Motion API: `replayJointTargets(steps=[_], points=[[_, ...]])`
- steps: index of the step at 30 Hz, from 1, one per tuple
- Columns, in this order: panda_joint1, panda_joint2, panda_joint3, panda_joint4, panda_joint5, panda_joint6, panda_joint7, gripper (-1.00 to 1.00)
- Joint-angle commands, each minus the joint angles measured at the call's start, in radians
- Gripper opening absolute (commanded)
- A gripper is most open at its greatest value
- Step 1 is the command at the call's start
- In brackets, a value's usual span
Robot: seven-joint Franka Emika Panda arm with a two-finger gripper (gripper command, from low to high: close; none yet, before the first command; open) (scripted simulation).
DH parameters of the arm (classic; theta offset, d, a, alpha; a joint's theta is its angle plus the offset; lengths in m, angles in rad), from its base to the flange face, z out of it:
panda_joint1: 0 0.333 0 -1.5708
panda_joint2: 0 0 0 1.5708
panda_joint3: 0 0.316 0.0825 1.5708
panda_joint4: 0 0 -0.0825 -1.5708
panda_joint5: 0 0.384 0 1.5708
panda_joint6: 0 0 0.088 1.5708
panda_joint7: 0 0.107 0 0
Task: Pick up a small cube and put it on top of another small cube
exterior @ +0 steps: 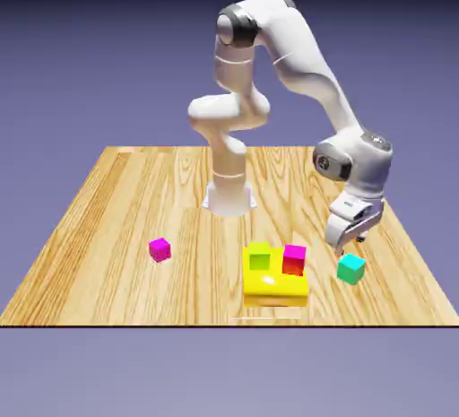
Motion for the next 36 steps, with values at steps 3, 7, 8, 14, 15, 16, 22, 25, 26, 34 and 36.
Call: replayJointTargets(steps=[3,7,8,14,15,16,22,25,26,34,36], points=[[0.020,0.056,-0.012,0.013,-0.029,0.020,0.019,0.00],[0.069,0.177,-0.080,0.019,-0.109,0.130,0.073,0.00],[0.069,0.177,-0.080,0.019,-0.109,0.130,0.073,-1.00],[-0.001,0.007,0.004,0.006,0.008,-0.016,0.032,-1.00],[-0.012,-0.012,-0.003,-0.001,0.029,-0.022,0.075,-1.00],[-0.023,-0.031,-0.011,-0.009,0.050,-0.028,0.119,-1.00],[-0.087,-0.147,-0.055,-0.054,0.176,-0.061,0.379,-1.00],[-0.119,-0.204,-0.077,-0.076,0.239,-0.078,0.510,-1.00],[-0.129,-0.224,-0.084,-0.084,0.260,-0.084,0.553,-1.00],[-0.215,-0.377,-0.142,-0.143,0.428,-0.129,0.901,-1.00],[-0.236,-0.416,-0.157,-0.158,0.470,-0.140,0.988,-1.00]])
